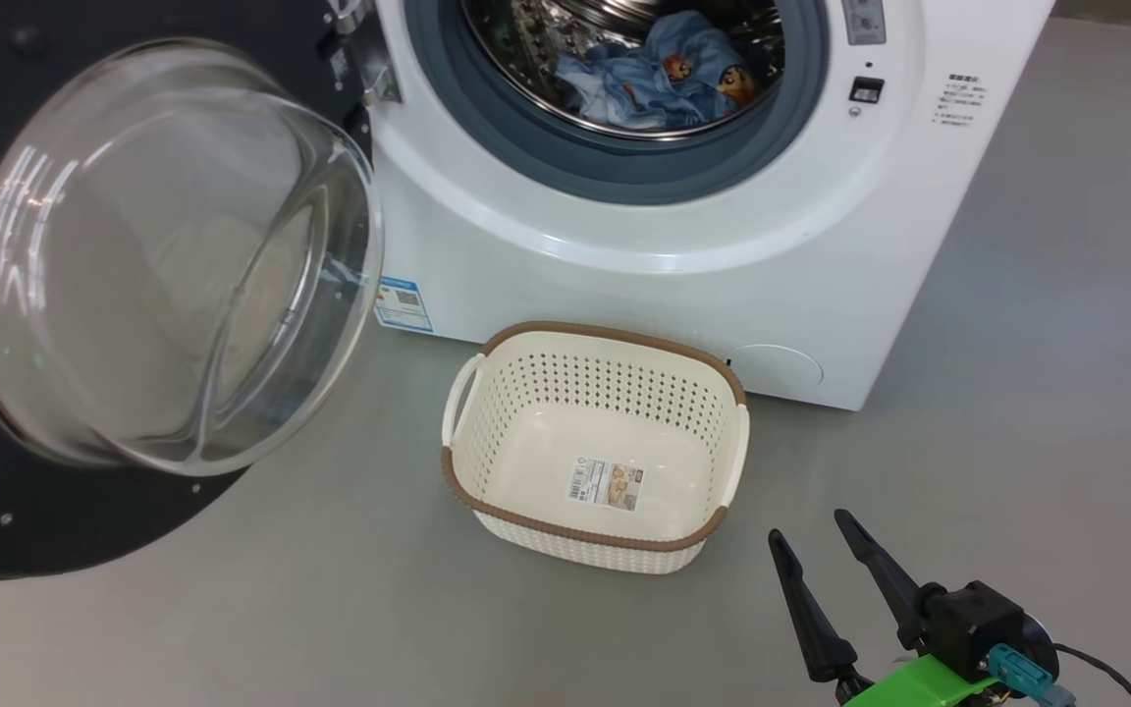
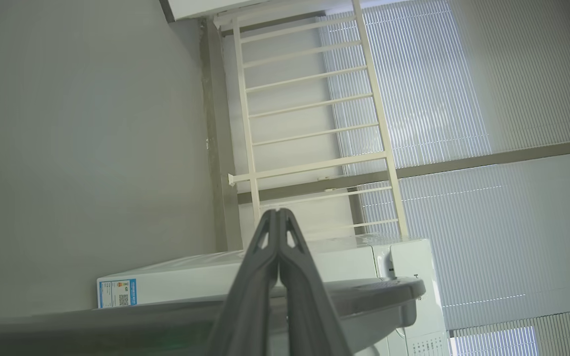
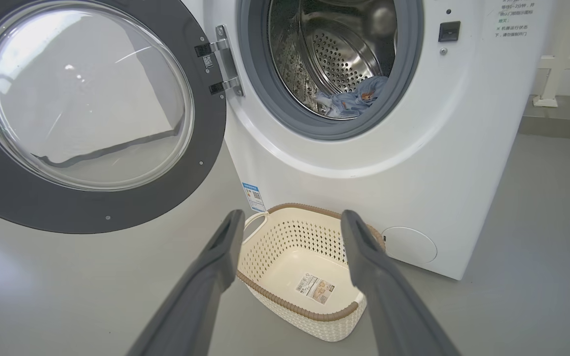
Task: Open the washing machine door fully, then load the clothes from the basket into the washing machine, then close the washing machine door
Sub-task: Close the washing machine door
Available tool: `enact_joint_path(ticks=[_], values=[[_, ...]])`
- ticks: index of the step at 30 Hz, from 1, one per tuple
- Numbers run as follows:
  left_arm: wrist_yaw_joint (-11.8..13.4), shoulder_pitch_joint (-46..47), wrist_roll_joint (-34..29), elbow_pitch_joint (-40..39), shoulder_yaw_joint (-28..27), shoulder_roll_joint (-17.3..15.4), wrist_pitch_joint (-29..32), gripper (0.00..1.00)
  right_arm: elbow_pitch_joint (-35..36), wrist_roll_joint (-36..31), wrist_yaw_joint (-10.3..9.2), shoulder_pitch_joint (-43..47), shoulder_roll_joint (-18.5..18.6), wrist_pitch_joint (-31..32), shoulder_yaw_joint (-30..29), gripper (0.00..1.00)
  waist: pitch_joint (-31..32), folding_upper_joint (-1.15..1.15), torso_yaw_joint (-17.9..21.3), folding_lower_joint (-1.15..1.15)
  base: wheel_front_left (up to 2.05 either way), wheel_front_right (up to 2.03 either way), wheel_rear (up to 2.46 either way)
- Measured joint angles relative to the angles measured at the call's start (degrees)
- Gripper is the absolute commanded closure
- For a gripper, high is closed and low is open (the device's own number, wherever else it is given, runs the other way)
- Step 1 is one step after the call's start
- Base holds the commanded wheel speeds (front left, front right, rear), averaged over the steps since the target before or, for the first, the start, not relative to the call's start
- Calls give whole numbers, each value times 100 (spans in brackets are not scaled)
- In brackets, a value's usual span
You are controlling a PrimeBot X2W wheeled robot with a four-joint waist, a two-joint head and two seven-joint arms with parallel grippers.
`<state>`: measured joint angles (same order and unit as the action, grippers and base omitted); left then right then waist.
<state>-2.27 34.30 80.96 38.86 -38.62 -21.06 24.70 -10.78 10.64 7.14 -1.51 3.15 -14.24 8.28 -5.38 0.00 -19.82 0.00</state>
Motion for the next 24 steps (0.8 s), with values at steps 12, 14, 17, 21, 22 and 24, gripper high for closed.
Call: enact_joint_path(ticks=[12, 14, 17, 21, 22, 24], values=[[7, -1, 0, 54, 123, 14, 233, 100, 1, 0, 0, -104, 20, 0, -11, 0, -97, 0, 197, 0, 0, 0, 0], [7, -2, 1, 48, 141, 14, 324, 100, 2, 0, 0, -104, 20, 0, -10, 0, -106, 0, 212, 0, 0, 0, 0], [5, -9, 87, 15, 144, 12, 491, 100, -1, 2, 0, -104, 20, 0, -12, 0, -119, 0, 225, 0, 0, 0, 0], [-1, -76, 238, -107, 153, 34, 903, 100, -4, 2, 0, -105, 19, 1, -25, 0, -121, 0, 221, -1, 0, 0, 0], [-2, -159, 356, -196, 180, 55, 1131, 100, -8, 5, 0, -105, 19, 1, -33, 0, -115, 0, 213, 0, 0, 0, 0], [-2, -259, 447, -309, 199, 103, 1377, 100, -10, 9, 0, -105, 18, 2, -35, 0, -108, 0, 202, 0, 0, 0, 0]])
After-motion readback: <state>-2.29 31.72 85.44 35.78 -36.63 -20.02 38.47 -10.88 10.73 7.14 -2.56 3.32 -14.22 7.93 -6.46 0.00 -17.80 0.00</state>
